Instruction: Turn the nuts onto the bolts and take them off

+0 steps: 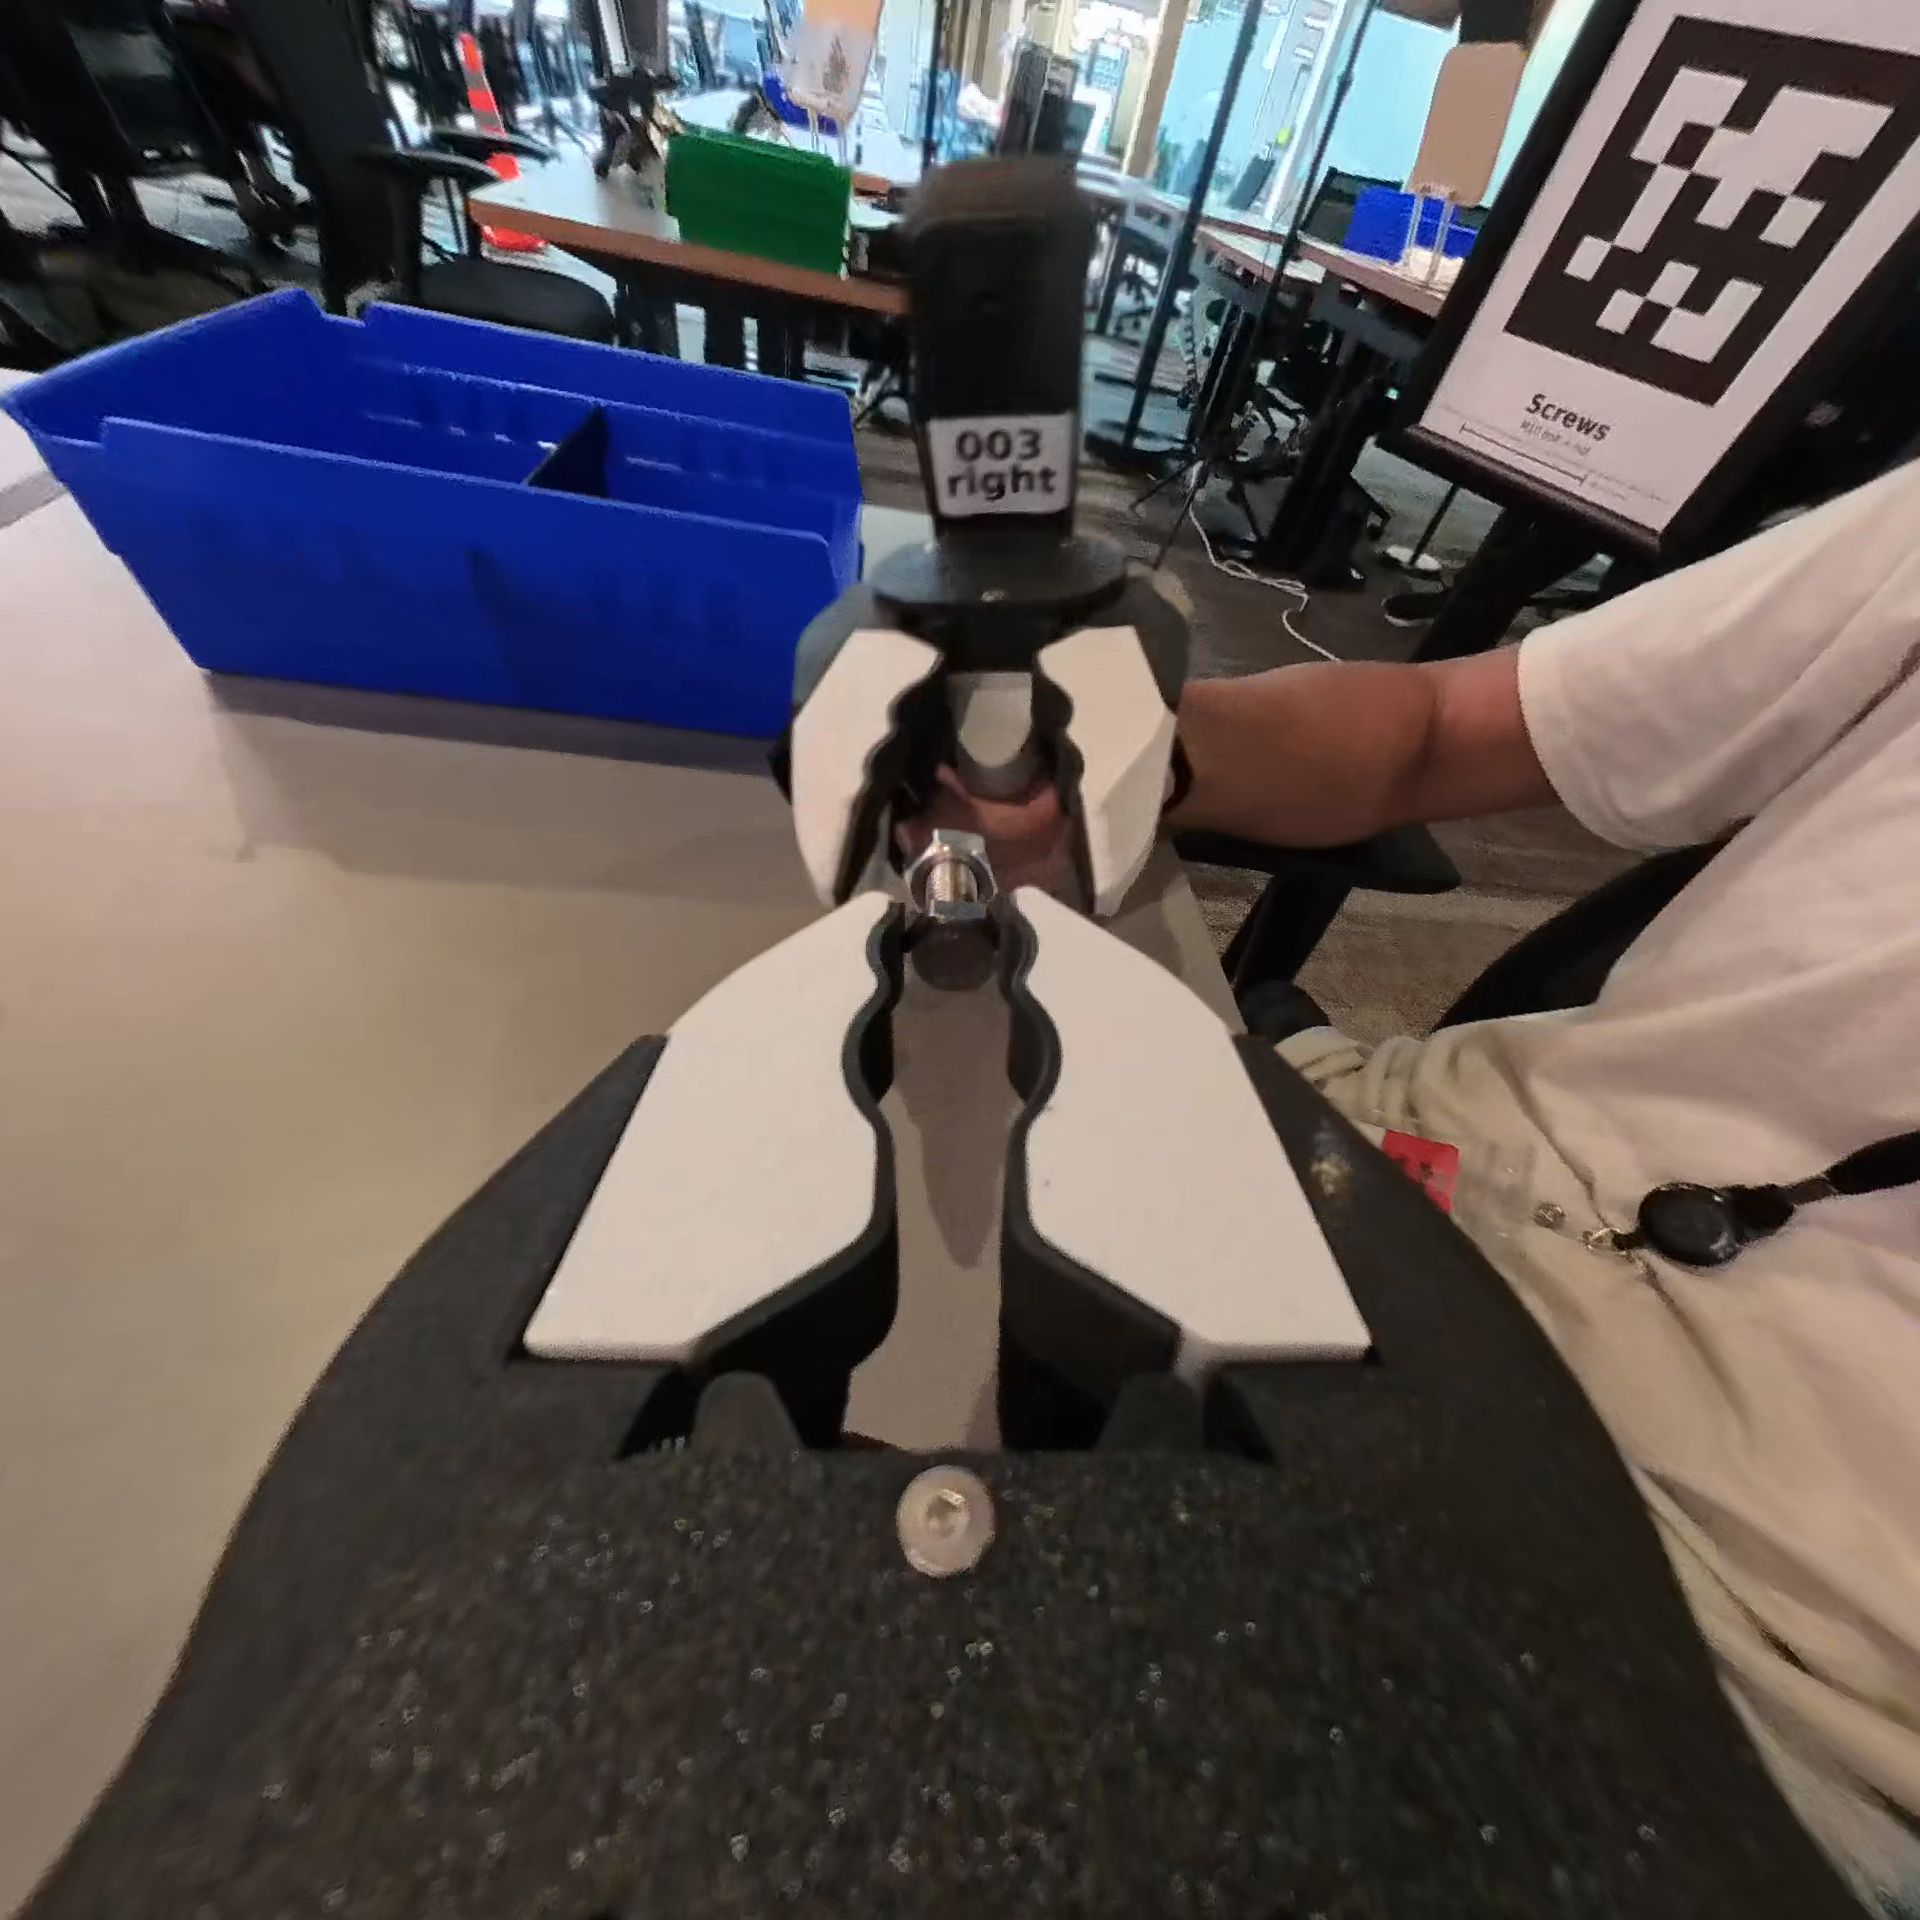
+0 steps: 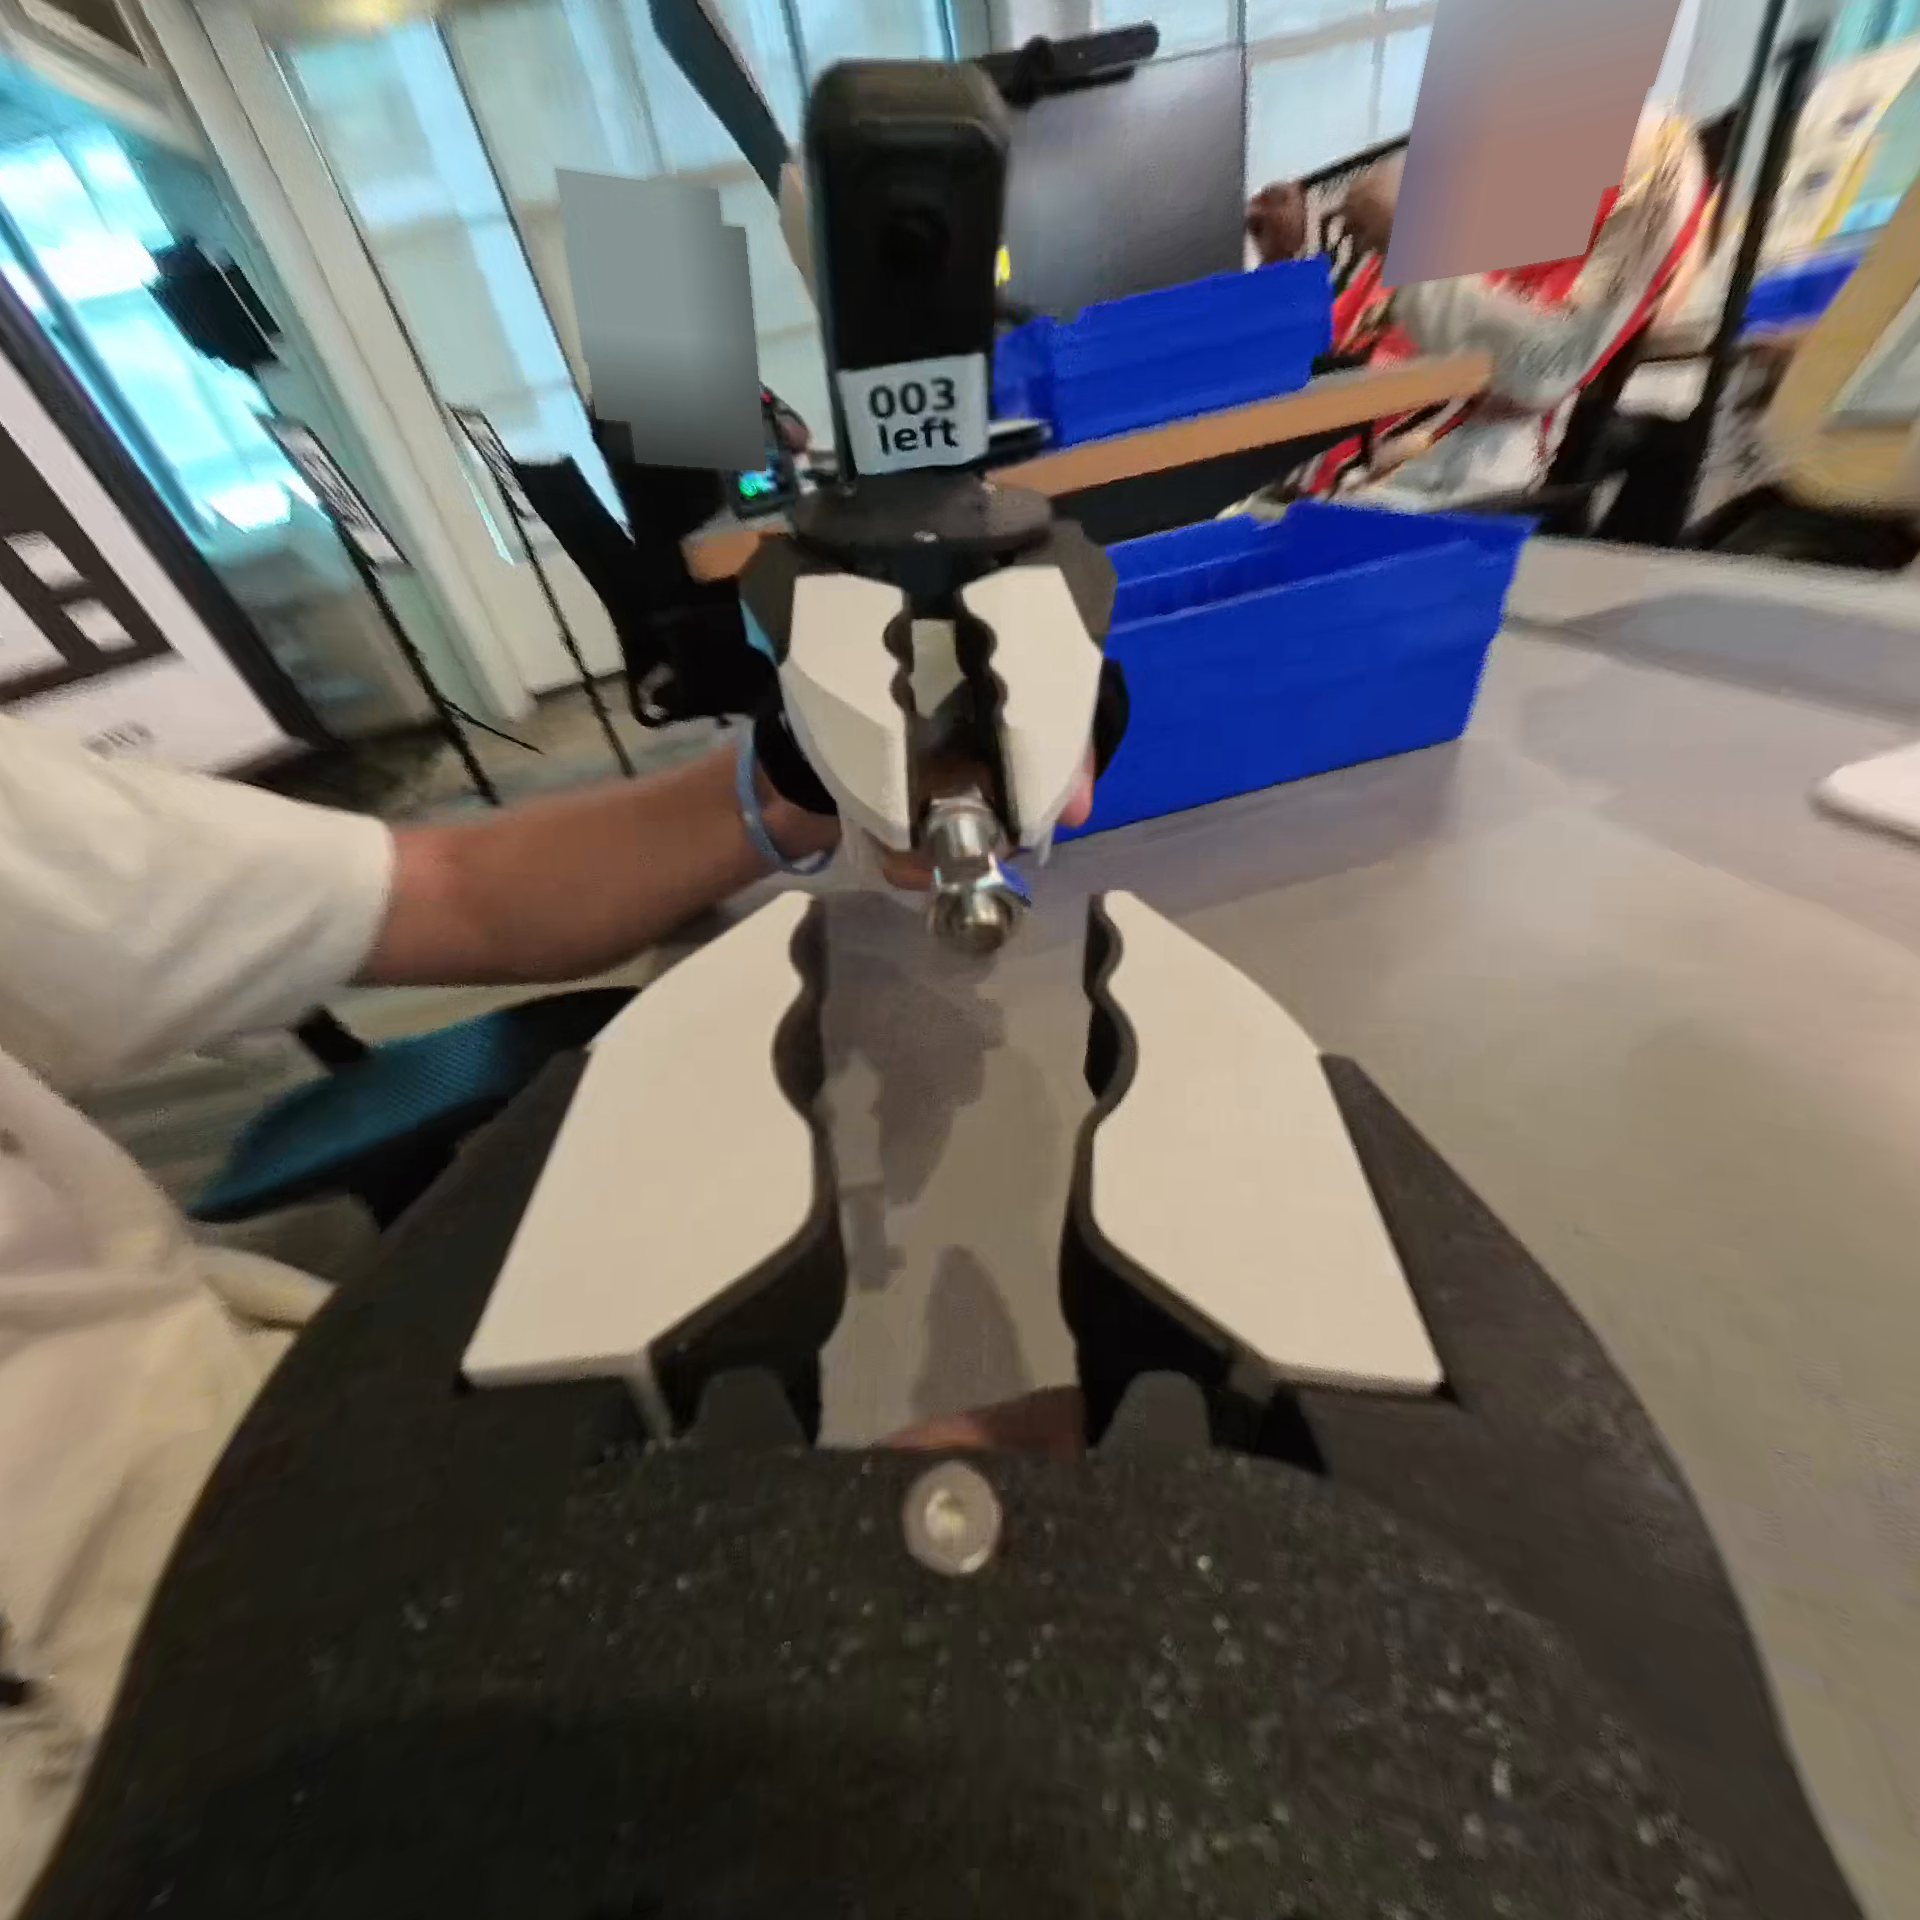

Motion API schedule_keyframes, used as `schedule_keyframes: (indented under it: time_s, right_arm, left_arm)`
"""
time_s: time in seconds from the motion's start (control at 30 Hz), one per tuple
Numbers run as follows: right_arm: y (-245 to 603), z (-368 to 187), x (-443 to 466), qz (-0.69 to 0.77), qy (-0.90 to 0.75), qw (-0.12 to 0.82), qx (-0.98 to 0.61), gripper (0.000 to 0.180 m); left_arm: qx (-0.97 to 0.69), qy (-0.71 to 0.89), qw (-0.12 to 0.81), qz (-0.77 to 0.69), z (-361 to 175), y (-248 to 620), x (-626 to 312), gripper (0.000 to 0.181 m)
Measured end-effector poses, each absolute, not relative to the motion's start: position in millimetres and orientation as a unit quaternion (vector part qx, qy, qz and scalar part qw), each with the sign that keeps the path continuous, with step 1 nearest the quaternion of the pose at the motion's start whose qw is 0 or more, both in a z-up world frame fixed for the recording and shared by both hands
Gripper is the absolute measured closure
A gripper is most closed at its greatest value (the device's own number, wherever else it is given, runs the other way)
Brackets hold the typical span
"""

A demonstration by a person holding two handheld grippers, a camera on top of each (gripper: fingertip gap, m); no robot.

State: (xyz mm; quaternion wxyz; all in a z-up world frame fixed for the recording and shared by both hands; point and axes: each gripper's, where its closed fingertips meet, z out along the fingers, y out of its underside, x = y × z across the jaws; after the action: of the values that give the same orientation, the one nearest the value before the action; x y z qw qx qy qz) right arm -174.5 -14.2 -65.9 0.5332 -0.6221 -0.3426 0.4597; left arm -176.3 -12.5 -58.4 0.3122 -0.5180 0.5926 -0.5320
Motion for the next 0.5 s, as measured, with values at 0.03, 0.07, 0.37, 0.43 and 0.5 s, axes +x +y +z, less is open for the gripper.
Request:
schedule_keyframes:
  time_s: [0.03,0.07,0.37,0.43,0.5]
  right_arm:
    - [-12.7,-69.2,-175.7,0.483,-0.322,0.512,-0.633,0.13]
    - [-11.4,-71.1,-176.6,0.503,-0.305,0.497,-0.638,0.133]
    - [-7.5,-78.7,-180.5,0.486,-0.311,0.497,-0.648,0.148]
    - [-10.4,-78.2,-182.5,0.485,-0.324,0.496,-0.644,0.161]
    - [-11.2,-78.9,-183.2,0.468,-0.335,0.505,-0.644,0.161]
  left_arm:
    - [-0.517,0.592,0.316,-0.532,-58.1,-12.6,-177.9,0.164]
    - [-0.517,0.591,0.318,-0.532,-58.3,-12.3,-179.3,0.164]
    - [-0.526,0.583,0.307,-0.537,-64.1,-9.6,-179.4,0.164]
    - [-0.525,0.583,0.306,-0.539,-64.4,-10.5,-178.2,0.165]
    - [-0.523,0.581,0.303,-0.545,-62.9,-11.7,-178.0,0.166]
